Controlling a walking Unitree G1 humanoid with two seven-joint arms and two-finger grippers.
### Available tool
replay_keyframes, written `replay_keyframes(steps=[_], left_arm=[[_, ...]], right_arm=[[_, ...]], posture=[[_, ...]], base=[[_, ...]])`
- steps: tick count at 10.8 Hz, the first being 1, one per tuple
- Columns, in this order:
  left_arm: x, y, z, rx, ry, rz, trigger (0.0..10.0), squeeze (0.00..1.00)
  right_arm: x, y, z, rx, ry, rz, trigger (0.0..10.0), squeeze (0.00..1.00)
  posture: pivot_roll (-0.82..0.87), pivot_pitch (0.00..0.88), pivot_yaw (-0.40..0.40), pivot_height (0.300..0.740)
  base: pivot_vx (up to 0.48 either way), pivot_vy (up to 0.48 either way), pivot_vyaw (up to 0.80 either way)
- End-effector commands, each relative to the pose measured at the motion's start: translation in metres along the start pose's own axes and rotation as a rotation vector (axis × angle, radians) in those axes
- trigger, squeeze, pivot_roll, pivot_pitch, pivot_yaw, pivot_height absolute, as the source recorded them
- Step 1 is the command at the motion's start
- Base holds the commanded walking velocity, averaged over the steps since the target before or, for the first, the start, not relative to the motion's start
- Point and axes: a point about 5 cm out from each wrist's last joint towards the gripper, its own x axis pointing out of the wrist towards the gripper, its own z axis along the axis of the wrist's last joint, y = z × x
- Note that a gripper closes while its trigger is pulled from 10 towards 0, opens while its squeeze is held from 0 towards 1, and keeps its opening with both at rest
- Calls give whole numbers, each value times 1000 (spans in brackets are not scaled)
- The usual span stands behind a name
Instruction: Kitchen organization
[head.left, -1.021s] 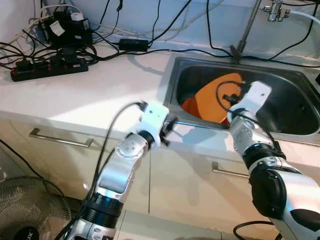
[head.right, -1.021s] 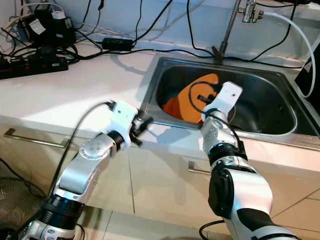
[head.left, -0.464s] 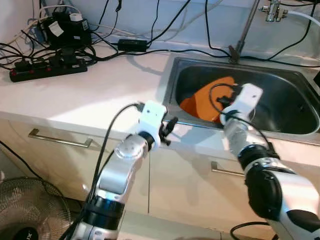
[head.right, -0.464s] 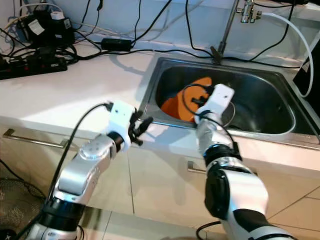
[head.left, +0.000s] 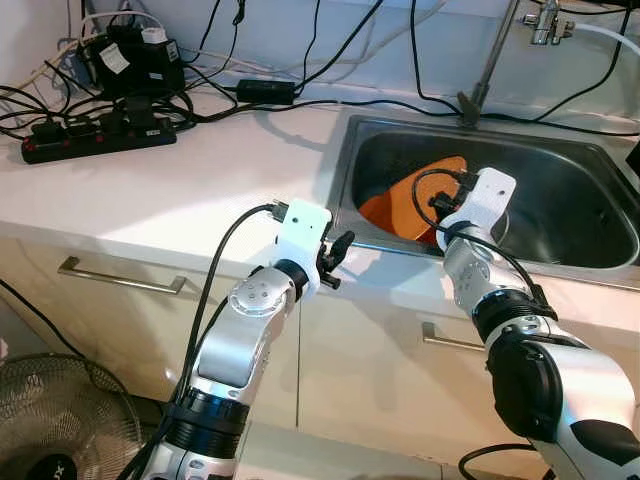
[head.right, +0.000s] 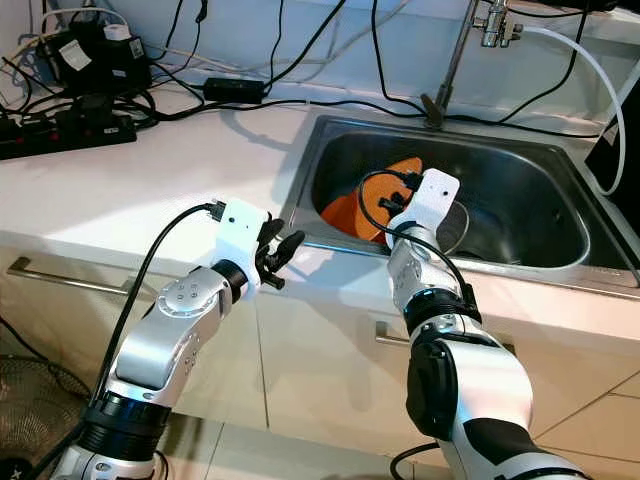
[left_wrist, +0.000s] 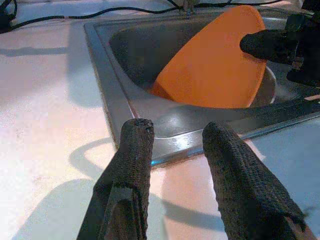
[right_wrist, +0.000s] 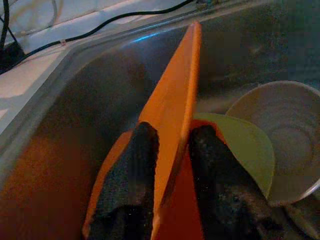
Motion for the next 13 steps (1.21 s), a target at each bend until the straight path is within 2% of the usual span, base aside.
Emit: replay_keyframes(steps=[1,3,5,7,9,11,13], left_arm=[[1,-2,3,-3,-4,-5,10000,0],[1,-1,4,3,-15,-4,10000,0],[1,-2,5,8,-28,-2,10000,0],[1,-5,4,3,-16,-9,10000,0],[1,-5,2,-2,-6,-12,10000,0],[2,-4,2,-2,-4,-11,10000,0],[2,0,6,-4,-57,18,10000,0]], right_arm=[[1,4,8,-46,-30,27,10000,0],[2,9,14,-81,-65,51,10000,0],[2,14,21,-181,-111,72,10000,0],[3,8,36,-317,-186,33,10000,0],[2,9,39,-375,-206,36,10000,0],[2,10,36,-388,-204,42,10000,0],[1,16,35,-380,-223,74,10000,0]], posture=[[261,0,-57,740],[257,0,-54,740],[253,0,-54,740],[247,1,-54,740],[244,2,-54,740],[244,5,-53,740],[242,5,-53,740]], base=[[0,0,0],[0,0,0],[0,0,0],[0,0,0],[0,0,0],[0,0,0],[0,0,0]])
